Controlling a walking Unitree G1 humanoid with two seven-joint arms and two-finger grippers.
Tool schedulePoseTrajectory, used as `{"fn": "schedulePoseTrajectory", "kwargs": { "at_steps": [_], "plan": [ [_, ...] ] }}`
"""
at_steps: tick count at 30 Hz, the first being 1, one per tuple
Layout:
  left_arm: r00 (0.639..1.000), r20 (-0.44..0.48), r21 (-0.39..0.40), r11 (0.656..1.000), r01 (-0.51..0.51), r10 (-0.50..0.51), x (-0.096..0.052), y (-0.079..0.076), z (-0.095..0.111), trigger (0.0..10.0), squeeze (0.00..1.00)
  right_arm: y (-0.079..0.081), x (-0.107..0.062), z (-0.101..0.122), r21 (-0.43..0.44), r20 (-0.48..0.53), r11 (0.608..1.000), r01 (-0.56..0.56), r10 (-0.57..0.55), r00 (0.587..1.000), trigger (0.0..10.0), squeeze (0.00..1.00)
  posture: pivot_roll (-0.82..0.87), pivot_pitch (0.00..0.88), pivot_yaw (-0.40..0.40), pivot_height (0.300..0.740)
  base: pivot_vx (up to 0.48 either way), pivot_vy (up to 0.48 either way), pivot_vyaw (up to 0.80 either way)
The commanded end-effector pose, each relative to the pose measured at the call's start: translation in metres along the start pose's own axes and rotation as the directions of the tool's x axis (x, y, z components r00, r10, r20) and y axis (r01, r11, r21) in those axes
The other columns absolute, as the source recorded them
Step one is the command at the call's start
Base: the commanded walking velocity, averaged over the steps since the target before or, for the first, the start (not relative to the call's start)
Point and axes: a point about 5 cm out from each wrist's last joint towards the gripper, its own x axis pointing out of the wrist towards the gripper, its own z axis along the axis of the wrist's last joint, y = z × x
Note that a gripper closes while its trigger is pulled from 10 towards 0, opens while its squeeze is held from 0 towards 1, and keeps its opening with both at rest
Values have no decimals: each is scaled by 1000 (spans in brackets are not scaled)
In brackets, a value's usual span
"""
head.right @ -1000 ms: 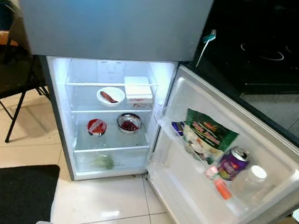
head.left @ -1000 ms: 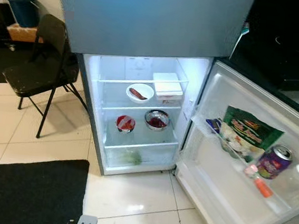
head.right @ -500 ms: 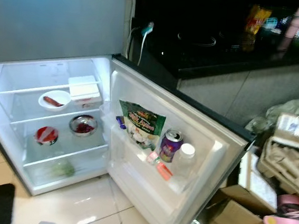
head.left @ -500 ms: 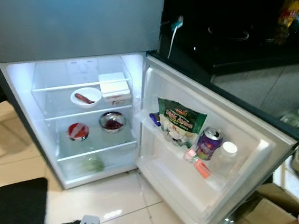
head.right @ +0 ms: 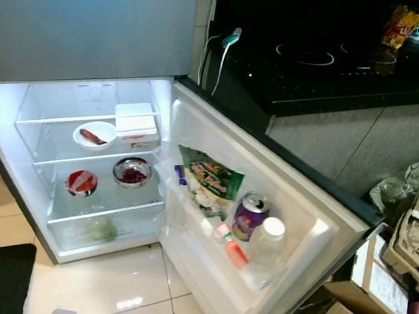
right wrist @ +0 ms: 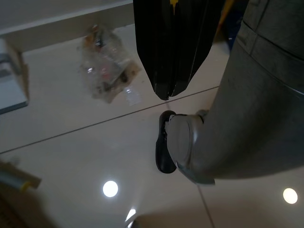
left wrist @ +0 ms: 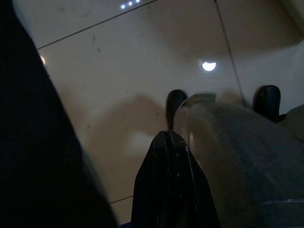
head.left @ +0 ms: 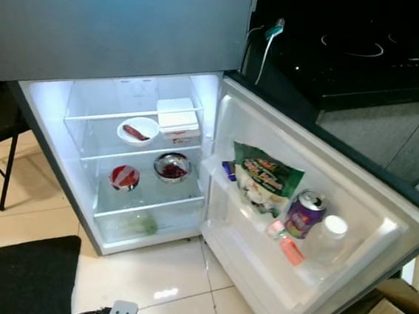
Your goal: Restocking fridge
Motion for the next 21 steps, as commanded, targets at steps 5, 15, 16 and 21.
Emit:
{"fn": "schedulePoseTrajectory", "kwargs": {
  "at_steps": [5, 15, 16, 21],
  "plan": [
    [997, -73, 19, 1000, -1, 2, -2, 0, -17, 10000, 0, -15, -3, 2, 50, 19, 995, 85, -86, 996, 10000, 0, -14, 0, -13, 740, 0, 0, 0],
    [996, -84, 19, 1000, 6, -4, -3, 1, -19, 10000, 0, -76, -23, 62, 568, 298, 817, 96, -313, 902, 10000, 0, -26, 0, -5, 740, 0, 0, 0],
    [996, -84, 19, 1000, 6, -5, -3, 1, -20, 10000, 0, -79, -25, 72, 599, 351, 800, 42, -309, 884, 10000, 0, -26, 0, -6, 740, 0, 0, 0],
    [997, -83, 16, 1000, 11, -10, -3, 0, -19, 10000, 0, -85, -38, 118, 656, 587, 711, -253, -270, 763, 10000, 0, -24, 0, -3, 740, 0, 0, 0]
  ]
}}
